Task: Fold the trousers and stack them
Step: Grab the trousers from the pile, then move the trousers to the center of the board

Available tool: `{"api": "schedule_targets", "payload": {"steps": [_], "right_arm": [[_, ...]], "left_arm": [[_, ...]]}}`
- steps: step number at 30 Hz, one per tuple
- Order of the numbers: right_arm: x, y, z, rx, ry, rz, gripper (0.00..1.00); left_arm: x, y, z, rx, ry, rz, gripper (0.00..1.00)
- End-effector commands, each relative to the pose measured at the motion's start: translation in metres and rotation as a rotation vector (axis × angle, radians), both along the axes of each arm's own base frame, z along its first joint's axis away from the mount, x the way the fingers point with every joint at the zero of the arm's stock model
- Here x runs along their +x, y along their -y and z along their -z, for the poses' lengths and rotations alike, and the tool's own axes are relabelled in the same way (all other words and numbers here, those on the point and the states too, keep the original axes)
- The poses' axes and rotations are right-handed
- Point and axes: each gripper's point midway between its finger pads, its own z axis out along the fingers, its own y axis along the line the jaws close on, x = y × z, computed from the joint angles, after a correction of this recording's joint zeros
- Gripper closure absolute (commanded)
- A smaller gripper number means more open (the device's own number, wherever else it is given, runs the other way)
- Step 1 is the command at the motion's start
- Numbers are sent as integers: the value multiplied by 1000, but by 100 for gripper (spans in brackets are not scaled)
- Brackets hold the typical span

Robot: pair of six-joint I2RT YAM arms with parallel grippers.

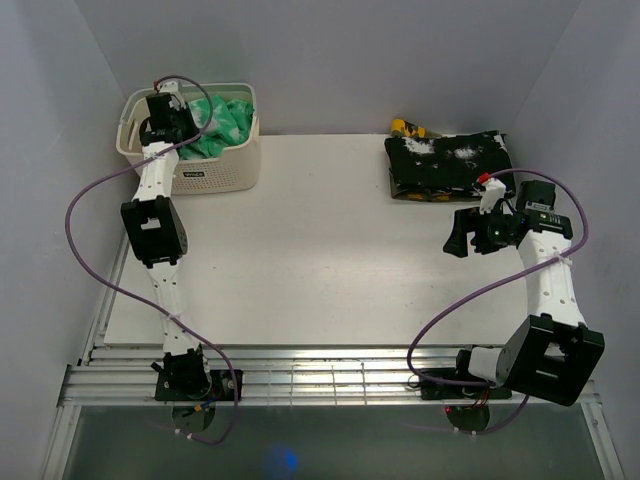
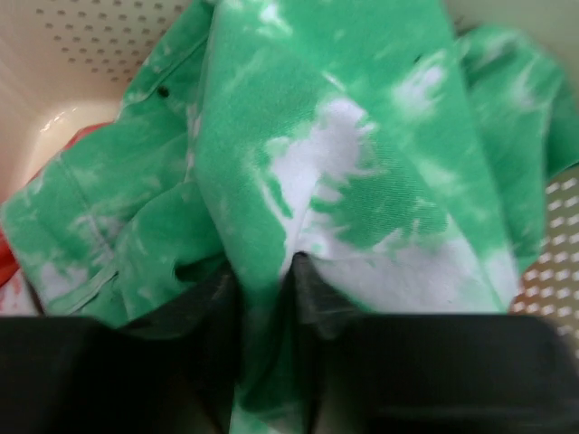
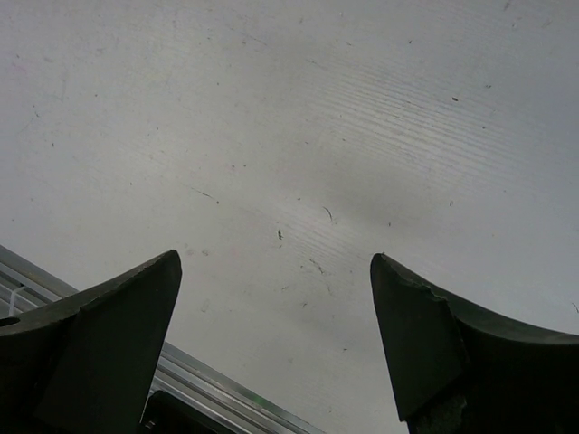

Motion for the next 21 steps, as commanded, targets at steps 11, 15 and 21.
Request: {"api": "schedule_targets", "payload": {"steps": [11,15,21], "right_arm": [[-1,-10,-33,20,109,-27,9],[-3,-13,-36,34,127,-34,9],[-6,-16,-41,31,167,-46,10]], "left_arm": [[-42,30,-355,17,953,84,100],[-95,36,-453,9,1199,93,100],[-202,62,-554,4,1495,183,100]]}}
